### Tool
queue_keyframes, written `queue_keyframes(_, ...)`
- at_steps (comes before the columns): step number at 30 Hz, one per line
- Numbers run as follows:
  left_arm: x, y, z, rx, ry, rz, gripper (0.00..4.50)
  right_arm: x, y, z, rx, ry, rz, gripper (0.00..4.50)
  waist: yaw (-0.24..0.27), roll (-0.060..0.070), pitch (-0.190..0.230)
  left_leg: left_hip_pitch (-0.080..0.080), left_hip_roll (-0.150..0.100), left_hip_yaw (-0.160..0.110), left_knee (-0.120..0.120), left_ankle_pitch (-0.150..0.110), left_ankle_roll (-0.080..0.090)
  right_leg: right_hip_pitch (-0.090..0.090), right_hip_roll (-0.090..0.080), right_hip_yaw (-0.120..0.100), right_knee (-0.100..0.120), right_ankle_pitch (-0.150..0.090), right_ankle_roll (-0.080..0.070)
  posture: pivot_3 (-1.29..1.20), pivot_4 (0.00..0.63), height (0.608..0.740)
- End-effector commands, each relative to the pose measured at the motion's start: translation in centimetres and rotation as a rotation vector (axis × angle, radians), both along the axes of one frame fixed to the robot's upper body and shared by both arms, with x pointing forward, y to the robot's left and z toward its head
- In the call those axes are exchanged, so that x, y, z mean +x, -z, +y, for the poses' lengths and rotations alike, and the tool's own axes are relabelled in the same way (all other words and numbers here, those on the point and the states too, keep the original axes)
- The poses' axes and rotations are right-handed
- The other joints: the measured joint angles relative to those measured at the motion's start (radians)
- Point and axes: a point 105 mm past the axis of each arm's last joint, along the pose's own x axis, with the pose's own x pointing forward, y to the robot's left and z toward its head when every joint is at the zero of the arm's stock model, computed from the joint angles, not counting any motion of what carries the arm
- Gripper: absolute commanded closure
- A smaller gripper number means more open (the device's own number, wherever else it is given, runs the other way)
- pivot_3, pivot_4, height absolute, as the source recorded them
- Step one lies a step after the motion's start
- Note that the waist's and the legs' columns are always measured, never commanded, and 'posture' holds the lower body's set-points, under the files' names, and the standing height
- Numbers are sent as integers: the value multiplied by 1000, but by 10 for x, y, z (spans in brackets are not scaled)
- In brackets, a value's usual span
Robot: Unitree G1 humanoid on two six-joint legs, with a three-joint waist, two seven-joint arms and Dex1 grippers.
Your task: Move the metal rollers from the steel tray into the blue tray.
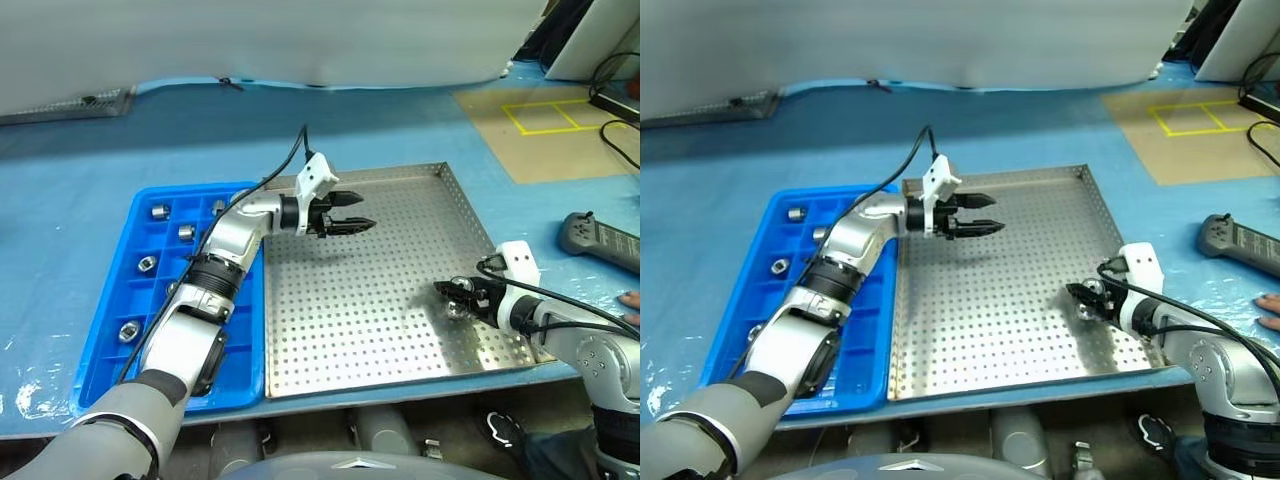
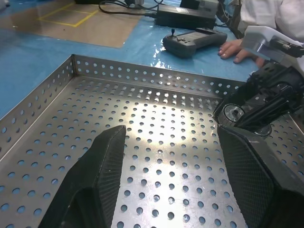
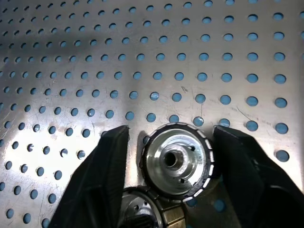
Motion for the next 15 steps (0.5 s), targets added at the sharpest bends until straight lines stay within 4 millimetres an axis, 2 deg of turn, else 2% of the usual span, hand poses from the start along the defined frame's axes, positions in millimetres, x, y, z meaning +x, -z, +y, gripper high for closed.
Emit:
queue_keyframes(1, -1, -17, 5, -38, -24, -49, 1247, 6, -2, 7, 8, -54, 2, 2630, 12, 0, 0, 2, 0, 0, 0, 0, 0, 1, 0, 0, 0, 0, 0, -406, 150, 740)
queue_keyframes(4, 1, -21, 9, -53, -55, -54, 1247, 22, -25, 18, 43, -103, -101, 2685, 26, 0, 0, 5, 0, 0, 0, -1, -2, 4, 0, 0, 0, 0, 0, -374, 150, 740)
queue_keyframes(8, 1, -24, 6, -103, -70, -17, 1247, 53, -77, 44, 166, -150, -335, 2685, 47, 1, 0, 4, -1, 1, 0, -1, -4, 2, -1, 1, 1, 0, 0, -338, 150, 740)
queue_keyframes(13, -8, -8, -8, -191, -24, 170, 1247, 87, -141, 60, 411, -86, -581, 2685, 95, 1, 0, 0, 0, 4, 0, 2, -2, -10, -1, 4, 13, 0, -1, -294, 150, 740)
queue_keyframes(15, -12, -2, -15, -211, -11, 220, 1247, 94, -156, 64, 491, -67, -632, 2685, 119, 1, 0, -1, 2, 4, -1, 3, -4, -11, 0, 3, 14, 0, -1, -282, 150, 740)
